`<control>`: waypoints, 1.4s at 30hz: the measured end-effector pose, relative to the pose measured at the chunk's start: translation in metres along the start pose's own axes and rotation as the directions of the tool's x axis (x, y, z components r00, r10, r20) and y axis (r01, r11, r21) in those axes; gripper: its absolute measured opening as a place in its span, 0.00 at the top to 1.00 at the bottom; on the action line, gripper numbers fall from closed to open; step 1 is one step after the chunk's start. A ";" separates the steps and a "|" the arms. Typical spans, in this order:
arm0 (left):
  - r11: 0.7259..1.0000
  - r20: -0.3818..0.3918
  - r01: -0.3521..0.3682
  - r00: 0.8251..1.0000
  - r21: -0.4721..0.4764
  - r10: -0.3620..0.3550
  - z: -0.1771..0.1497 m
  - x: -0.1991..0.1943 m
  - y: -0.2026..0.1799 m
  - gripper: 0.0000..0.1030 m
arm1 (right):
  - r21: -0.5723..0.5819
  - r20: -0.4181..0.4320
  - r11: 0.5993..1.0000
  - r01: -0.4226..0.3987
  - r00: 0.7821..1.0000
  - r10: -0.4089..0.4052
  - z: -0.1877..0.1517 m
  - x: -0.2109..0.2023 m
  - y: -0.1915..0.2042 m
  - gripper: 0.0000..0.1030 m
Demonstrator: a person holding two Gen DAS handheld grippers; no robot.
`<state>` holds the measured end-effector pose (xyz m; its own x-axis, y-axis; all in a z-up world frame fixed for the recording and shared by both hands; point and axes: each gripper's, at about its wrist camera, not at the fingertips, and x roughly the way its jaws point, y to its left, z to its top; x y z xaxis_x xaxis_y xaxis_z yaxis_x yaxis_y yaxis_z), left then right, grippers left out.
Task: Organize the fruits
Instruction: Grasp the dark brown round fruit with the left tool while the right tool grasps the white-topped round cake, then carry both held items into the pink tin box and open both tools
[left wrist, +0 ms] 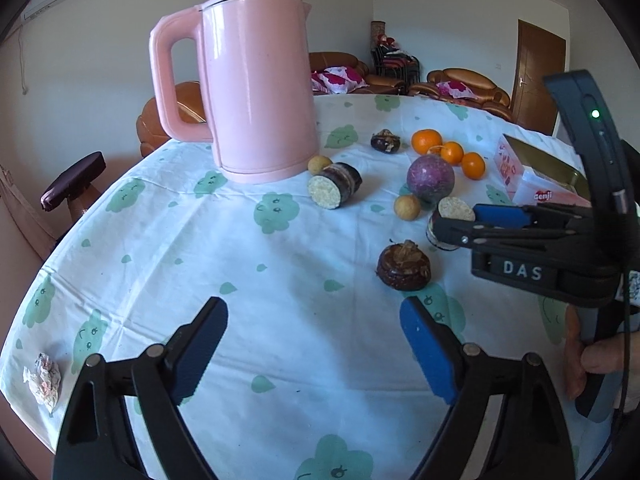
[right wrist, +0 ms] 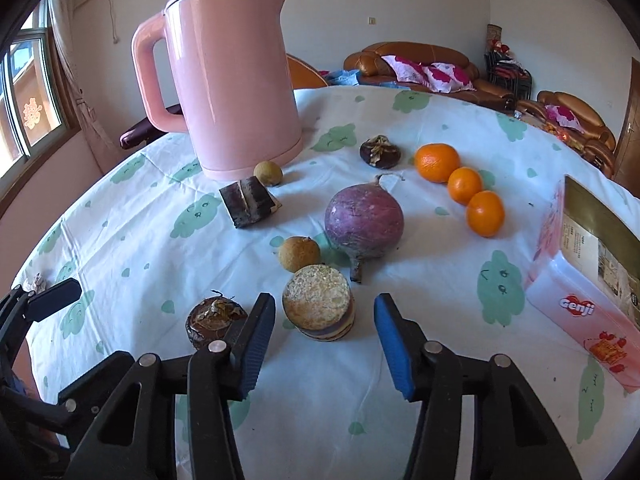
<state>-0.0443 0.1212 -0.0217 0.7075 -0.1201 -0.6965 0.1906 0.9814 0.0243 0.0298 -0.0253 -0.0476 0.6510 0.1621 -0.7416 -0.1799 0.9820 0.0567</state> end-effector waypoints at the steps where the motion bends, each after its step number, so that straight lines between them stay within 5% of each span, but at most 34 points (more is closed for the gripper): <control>1: 1.000 -0.002 0.012 1.000 -0.003 -0.012 0.001 0.000 0.001 0.13 | -0.005 -0.019 1.000 0.002 1.000 -0.002 0.001 0.004 0.000 0.50; 4: 0.999 -0.006 0.039 0.999 -0.014 -0.039 0.005 0.001 0.001 0.13 | -0.015 -0.052 1.000 0.015 0.999 -0.015 0.000 0.012 0.000 0.62; 12: 0.992 -0.026 0.123 0.992 -0.027 -0.124 0.023 0.016 -0.013 0.15 | 0.064 0.037 0.998 -0.024 0.999 0.022 -0.012 -0.015 -0.033 0.62; 21: 0.990 -0.156 0.138 0.978 -0.027 -0.140 0.033 0.067 -0.037 0.44 | 0.154 0.190 0.988 0.002 0.981 -0.031 -0.023 -0.052 -0.074 0.62; 23: 0.994 -0.141 0.107 0.984 -0.007 -0.107 0.031 0.066 -0.041 0.59 | 0.167 0.186 0.986 -0.007 0.982 -0.024 -0.021 -0.052 -0.076 0.62; 30: 0.996 -0.113 0.089 0.990 0.003 -0.089 0.033 0.064 -0.041 0.60 | 0.199 0.224 0.980 -0.006 0.974 -0.040 -0.019 -0.066 -0.088 0.62; 37: 0.990 0.017 0.135 0.991 0.031 -0.136 0.056 0.037 -0.067 0.60 | 0.261 0.353 0.963 0.061 0.923 -0.154 -0.024 -0.108 -0.129 0.62; 42: 0.972 0.134 0.199 0.967 0.124 -0.215 0.082 0.017 -0.116 0.60 | 0.325 0.351 0.930 0.171 0.892 -0.286 -0.035 -0.128 -0.178 0.62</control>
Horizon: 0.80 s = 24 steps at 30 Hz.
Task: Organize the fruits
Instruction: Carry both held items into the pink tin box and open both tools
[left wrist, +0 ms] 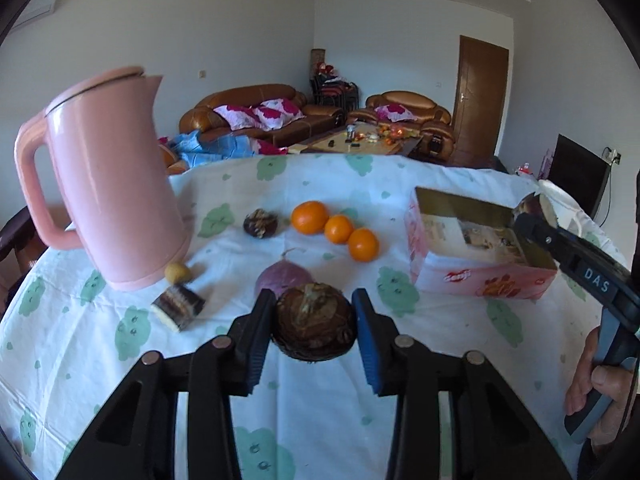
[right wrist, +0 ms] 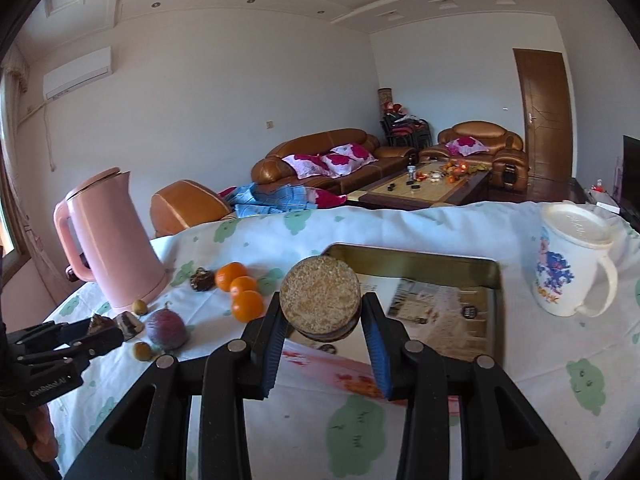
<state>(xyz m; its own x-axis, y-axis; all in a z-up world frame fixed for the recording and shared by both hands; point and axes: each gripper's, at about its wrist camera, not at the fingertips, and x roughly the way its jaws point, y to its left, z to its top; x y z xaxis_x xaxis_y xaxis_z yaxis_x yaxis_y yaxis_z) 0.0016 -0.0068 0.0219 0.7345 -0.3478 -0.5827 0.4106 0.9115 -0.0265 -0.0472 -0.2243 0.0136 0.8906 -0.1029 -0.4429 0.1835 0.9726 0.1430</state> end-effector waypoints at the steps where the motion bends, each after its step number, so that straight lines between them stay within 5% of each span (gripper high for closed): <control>1: 1.000 0.019 0.020 1.000 0.020 -0.020 0.006 0.001 -0.011 0.60 | 0.011 -0.003 1.000 0.026 1.000 -0.026 0.001 0.000 -0.011 0.62; 7: 0.989 0.065 0.127 0.989 0.078 -0.133 0.035 0.024 -0.077 0.60 | 0.047 -0.043 0.992 0.116 0.993 -0.114 0.004 0.006 -0.061 0.62; 12: 0.978 0.024 0.190 0.981 0.087 -0.193 0.045 0.062 -0.121 0.60 | 0.044 -0.094 0.988 0.145 0.986 -0.140 0.002 0.018 -0.079 0.61; 19: 0.961 -0.041 0.273 0.962 0.045 -0.271 0.048 0.105 -0.144 0.60 | 0.036 -0.140 0.985 0.166 0.977 -0.160 0.000 0.028 -0.083 0.61; 24: 0.967 -0.086 0.249 0.966 0.063 -0.243 0.039 0.121 -0.147 0.60 | 0.019 -0.142 0.986 0.163 0.977 -0.159 0.002 0.030 -0.080 0.61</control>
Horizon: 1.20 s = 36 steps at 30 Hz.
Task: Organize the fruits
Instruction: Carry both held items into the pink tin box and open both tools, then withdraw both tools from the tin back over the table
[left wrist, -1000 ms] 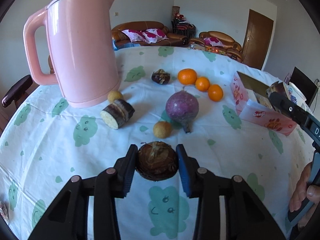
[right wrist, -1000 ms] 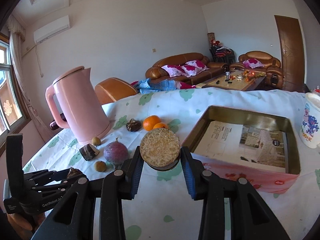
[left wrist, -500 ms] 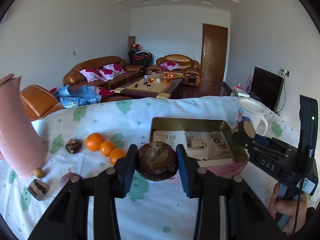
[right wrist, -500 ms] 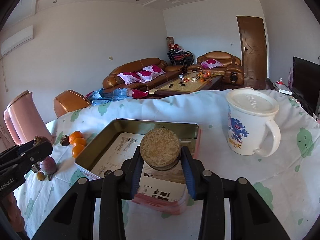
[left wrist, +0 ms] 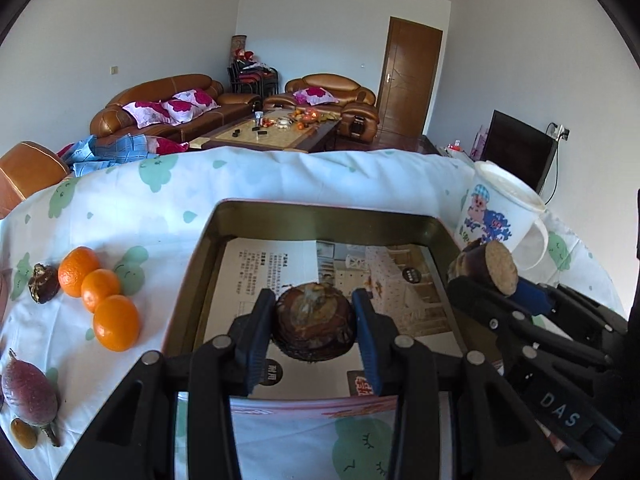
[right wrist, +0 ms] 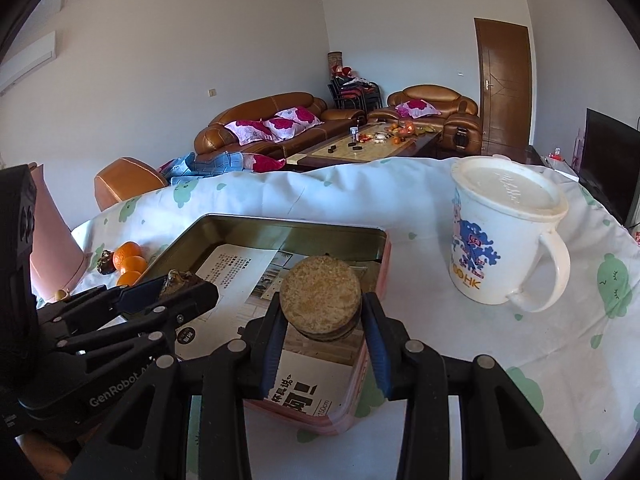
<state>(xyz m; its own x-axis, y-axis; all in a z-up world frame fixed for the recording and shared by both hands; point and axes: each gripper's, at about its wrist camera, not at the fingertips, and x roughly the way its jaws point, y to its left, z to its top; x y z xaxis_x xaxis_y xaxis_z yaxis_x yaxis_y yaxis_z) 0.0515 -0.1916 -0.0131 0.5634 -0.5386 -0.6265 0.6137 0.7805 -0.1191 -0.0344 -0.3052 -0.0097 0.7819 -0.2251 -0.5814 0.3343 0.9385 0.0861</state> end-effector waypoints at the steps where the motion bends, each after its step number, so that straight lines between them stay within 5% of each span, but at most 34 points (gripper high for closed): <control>1: 1.000 -0.009 -0.004 1.000 -0.001 0.004 0.000 0.002 0.000 0.60 | -0.004 0.000 1.000 -0.003 1.000 0.003 0.000 0.000 0.000 0.61; 12: 0.998 -0.044 -0.066 0.997 -0.016 0.065 -0.003 0.010 0.004 0.57 | 0.032 -0.036 0.997 -0.073 0.997 0.074 -0.004 0.010 0.000 0.59; 17: 0.989 0.002 -0.143 0.990 -0.045 0.143 -0.006 0.000 0.008 0.21 | 0.053 -0.013 0.992 -0.113 0.993 0.114 -0.004 0.007 -0.001 0.45; 19: 0.991 0.010 -0.109 0.994 -0.076 0.110 -0.008 -0.005 0.013 0.20 | 0.068 0.008 0.991 -0.118 0.993 0.118 -0.004 0.003 -0.003 0.40; 22: 0.988 0.041 -0.127 0.991 -0.086 0.131 -0.011 -0.015 0.012 0.18 | 0.066 0.074 0.995 -0.072 0.995 0.067 -0.002 -0.009 -0.004 0.32; 25: 0.980 0.109 -0.201 0.974 -0.005 0.201 -0.014 -0.029 -0.001 0.00 | 0.074 0.148 0.997 -0.028 0.989 0.017 0.000 -0.022 -0.008 0.29; 29: 0.960 0.176 -0.275 0.949 0.051 0.262 -0.021 -0.043 -0.008 0.00 | 0.082 0.187 0.996 0.040 0.981 -0.055 -0.001 -0.028 -0.012 0.27; 36: 0.954 0.194 -0.296 0.935 -0.038 0.298 -0.027 -0.061 0.013 0.00 | 0.051 0.311 0.993 0.103 0.944 -0.114 -0.005 -0.048 -0.001 0.27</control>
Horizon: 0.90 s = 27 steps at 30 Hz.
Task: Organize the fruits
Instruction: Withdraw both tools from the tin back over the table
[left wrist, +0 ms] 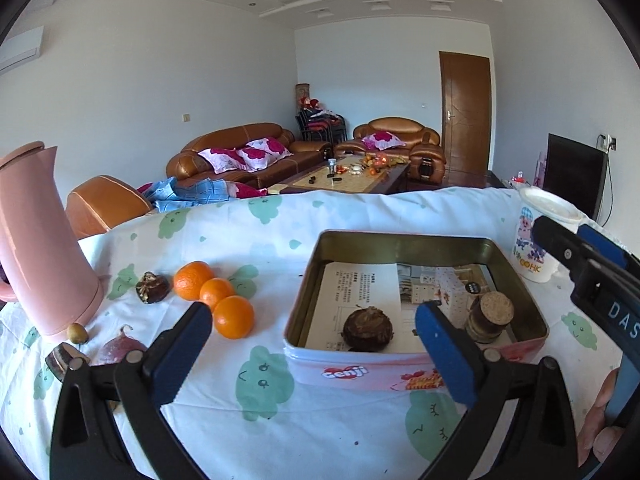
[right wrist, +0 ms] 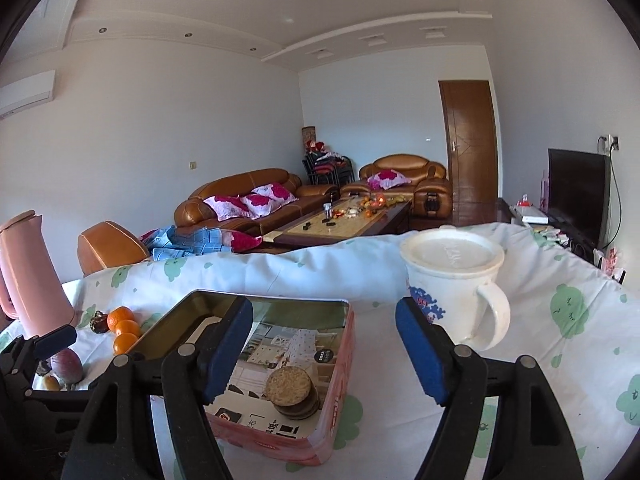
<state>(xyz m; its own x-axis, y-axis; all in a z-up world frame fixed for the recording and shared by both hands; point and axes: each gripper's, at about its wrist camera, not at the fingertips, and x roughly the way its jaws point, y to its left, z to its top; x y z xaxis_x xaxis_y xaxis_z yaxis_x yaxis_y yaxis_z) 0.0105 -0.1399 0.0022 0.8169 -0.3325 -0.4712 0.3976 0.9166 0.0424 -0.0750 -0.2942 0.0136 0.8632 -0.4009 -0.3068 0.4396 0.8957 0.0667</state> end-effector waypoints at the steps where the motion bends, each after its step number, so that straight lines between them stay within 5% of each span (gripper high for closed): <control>1: 1.000 0.002 -0.003 1.000 -0.012 0.003 -0.001 -0.002 0.003 0.00 | -0.018 0.011 1.000 0.013 1.000 -0.013 0.000 -0.002 0.004 0.27; 6: 0.998 0.005 -0.037 0.999 -0.055 0.037 -0.006 -0.010 0.018 0.00 | -0.087 0.031 0.995 0.050 0.998 -0.048 0.000 -0.006 0.018 0.27; 13: 0.996 -0.005 -0.074 0.997 -0.045 0.074 -0.013 -0.019 0.036 0.00 | -0.017 0.037 0.997 0.072 0.997 -0.071 -0.004 -0.018 0.013 0.27; 27: 0.982 0.025 -0.186 0.982 0.018 0.185 -0.023 -0.038 0.092 0.00 | 0.008 0.015 1.000 -0.012 1.000 0.012 -0.016 -0.034 0.053 0.27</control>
<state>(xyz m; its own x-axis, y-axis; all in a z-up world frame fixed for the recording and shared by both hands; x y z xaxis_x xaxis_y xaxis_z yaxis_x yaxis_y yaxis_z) 0.0061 -0.0381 0.0036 0.8864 -0.1625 -0.4335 0.2467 0.9581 0.1452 -0.0853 -0.2299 0.0126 0.8723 -0.3927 -0.2914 0.4310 0.8990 0.0784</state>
